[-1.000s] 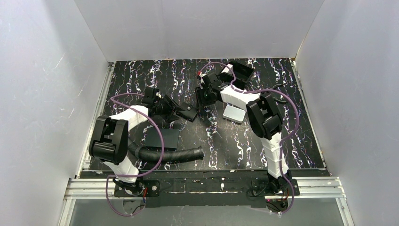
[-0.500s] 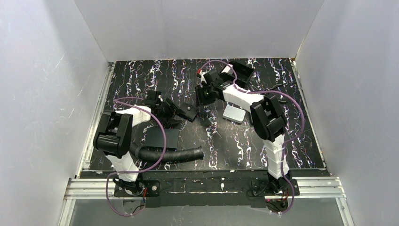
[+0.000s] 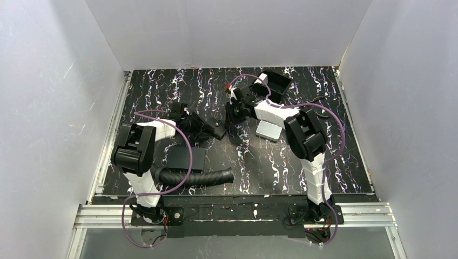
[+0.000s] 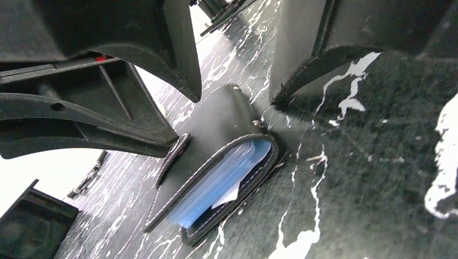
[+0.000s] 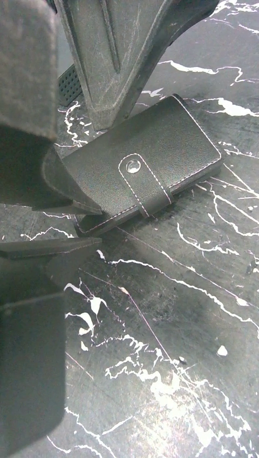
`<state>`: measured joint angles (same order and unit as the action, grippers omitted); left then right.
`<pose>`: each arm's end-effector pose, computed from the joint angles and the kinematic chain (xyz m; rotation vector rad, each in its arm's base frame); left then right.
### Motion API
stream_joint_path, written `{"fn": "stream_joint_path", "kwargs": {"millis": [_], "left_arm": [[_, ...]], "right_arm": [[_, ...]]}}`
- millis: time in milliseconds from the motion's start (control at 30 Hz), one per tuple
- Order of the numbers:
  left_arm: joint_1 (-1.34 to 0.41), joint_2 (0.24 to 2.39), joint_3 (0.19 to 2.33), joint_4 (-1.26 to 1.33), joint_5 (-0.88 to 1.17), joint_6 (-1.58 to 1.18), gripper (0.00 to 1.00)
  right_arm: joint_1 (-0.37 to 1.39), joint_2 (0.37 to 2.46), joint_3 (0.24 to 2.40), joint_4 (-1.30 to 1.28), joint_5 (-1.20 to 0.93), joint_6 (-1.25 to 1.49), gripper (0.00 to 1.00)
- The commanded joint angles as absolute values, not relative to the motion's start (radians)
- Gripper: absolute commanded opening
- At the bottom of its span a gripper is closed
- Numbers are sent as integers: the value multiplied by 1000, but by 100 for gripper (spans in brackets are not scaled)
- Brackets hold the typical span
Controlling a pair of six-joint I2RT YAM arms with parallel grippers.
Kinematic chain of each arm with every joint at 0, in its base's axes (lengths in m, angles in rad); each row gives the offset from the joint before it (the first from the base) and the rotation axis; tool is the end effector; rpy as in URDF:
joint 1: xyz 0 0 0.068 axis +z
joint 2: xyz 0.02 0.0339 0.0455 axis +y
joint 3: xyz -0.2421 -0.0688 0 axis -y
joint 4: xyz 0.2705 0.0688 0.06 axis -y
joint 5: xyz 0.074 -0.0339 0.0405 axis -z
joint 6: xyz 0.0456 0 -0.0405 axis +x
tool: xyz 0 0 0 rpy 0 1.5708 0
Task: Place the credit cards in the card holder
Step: Open the card holder at the center of the board.
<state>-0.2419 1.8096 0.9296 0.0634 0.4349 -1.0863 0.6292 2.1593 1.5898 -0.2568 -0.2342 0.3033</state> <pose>0.3593 -0.1084 0.0944 -0.8560 2.4596 -1.0847 0.3938 0.2997 0.1325 -0.5165 2.4369 0.6983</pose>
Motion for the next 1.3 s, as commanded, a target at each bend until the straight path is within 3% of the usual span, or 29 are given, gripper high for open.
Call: {"fn": "stream_joint_path", "kwargs": {"millis": [0,367,633,867,967,1167,1267], "left_arm": [[-247,1841,962,50,407,-1077,46],[-260,1878,1006,71,408,-1064,46],[-274,1831,992,151,378,-1035,17],[-282,1656,1020,7,357,-802,1],[-309,1566,1055,-126,369,-698,0],[-377,1402,1084,-303,379,-570,0],[-414,1354,1113,-382,337,-543,0]], "right_arm": [[630,2174,1551,-228,-180,332,28],[621,2194,1501,-207,-171,377,24],[621,2144,1462,-205,-201,384,24],[650,1958,1460,-376,-58,259,52],[725,1841,1427,-392,-39,169,62],[784,1585,1287,-214,-187,116,72],[783,1539,1274,-172,-195,156,69]]}}
